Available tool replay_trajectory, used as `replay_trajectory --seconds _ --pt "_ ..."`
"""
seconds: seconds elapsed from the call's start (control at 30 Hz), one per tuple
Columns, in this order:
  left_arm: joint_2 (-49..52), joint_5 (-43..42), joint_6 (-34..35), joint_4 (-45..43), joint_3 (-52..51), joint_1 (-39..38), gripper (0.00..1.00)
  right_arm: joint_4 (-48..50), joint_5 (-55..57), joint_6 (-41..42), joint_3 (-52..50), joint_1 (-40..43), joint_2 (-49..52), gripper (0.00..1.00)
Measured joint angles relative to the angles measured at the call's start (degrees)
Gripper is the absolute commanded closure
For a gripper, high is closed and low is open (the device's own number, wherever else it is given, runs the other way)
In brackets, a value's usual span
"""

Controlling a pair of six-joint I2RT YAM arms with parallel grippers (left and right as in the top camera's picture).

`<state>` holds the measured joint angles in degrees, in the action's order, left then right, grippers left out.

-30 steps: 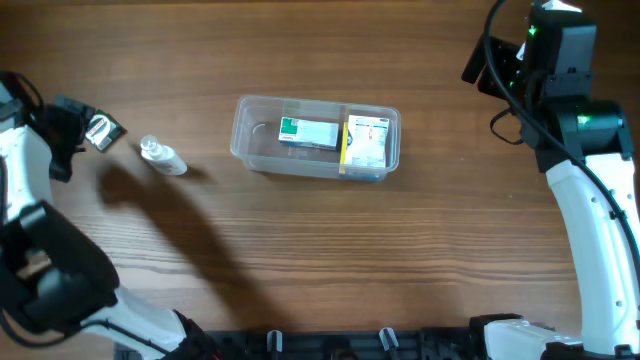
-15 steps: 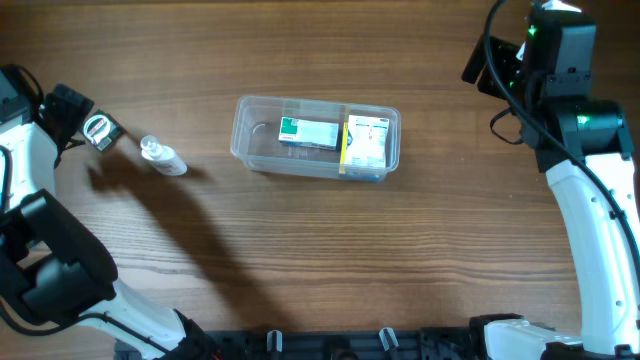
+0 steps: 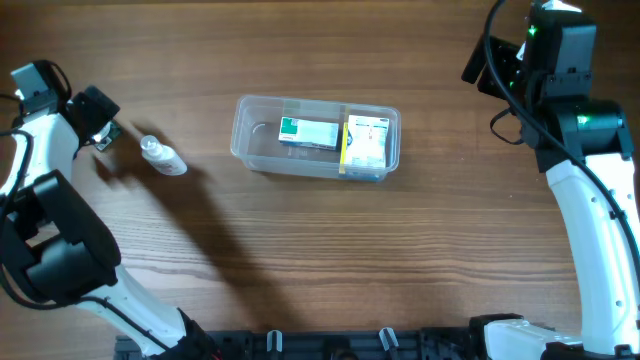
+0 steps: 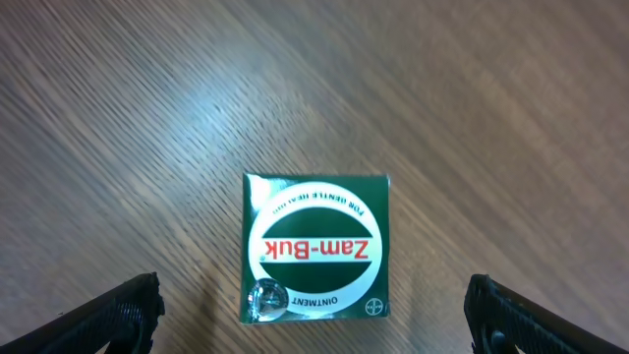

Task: Pack container
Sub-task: 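Reach left gripper over the green Zam-Buk tin and grasp it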

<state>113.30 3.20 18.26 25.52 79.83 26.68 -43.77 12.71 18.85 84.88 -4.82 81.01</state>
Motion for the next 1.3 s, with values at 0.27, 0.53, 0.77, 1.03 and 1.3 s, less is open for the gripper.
replay_trajectory --seconds 0.27,0.53,0.77,1.03,1.3 --pt "0.35 0.44 0.98 0.85 0.0 -0.07 0.01 0.0 0.0 0.0 0.0 0.0 0.0 0.0" --pt "1.18 0.42 2.03 1.27 0.04 -0.07 0.02 0.0 0.0 0.0 0.0 0.0 0.0 0.0" --pt "2.6 -1.86 4.79 15.23 8.15 -0.07 0.01 0.0 0.0 0.0 0.0 0.0 0.0 0.0" --pt "2.64 -3.43 5.18 33.9 27.56 -0.07 0.01 0.0 0.0 0.0 0.0 0.0 0.0 0.0" --pt "4.09 -3.48 5.16 38.16 35.47 -0.04 0.01 -0.02 0.0 0.0 0.0 0.0 0.0 0.0"
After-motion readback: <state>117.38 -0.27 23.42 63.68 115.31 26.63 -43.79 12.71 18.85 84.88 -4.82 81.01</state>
